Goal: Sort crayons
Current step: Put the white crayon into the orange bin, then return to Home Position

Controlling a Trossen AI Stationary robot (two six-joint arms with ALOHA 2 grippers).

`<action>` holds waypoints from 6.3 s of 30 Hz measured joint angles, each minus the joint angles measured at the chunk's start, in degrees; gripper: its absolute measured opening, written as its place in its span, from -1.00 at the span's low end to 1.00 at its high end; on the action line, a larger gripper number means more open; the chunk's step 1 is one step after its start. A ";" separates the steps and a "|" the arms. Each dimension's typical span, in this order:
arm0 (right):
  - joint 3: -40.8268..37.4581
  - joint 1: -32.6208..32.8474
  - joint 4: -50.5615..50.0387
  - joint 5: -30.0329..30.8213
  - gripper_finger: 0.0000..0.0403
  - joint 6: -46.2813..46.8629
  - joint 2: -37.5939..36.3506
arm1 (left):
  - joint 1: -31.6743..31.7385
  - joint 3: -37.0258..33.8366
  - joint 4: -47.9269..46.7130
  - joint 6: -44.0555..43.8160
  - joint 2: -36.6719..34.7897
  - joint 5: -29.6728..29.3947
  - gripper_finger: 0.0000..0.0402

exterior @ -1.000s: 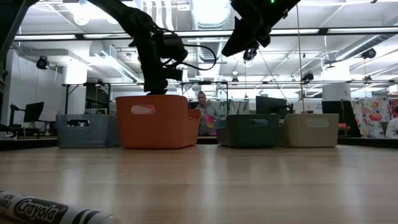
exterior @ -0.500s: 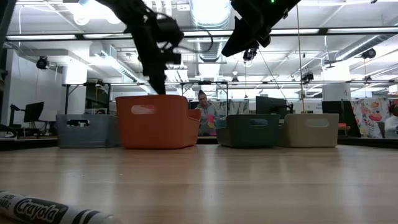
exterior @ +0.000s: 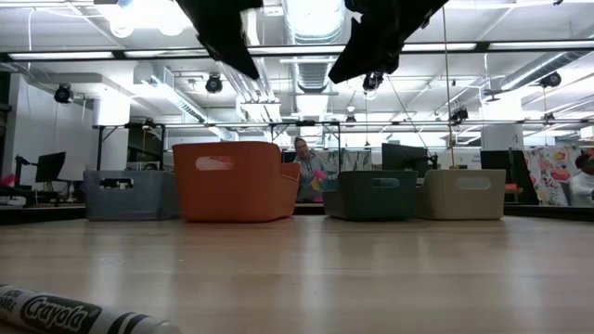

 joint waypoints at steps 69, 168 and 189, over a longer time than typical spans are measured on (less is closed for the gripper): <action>-1.53 31.94 -13.50 2.45 -0.63 27.57 5.75 | -47.81 -2.09 24.51 -34.26 34.53 -10.16 -0.22; 0.24 16.96 -6.97 10.93 -0.63 8.75 5.66 | 22.12 -6.61 9.83 19.29 12.13 -6.14 -0.84; -1.36 15.64 -0.58 6.48 -0.63 -3.52 5.60 | 17.92 -10.82 14.08 6.05 2.18 9.73 -0.71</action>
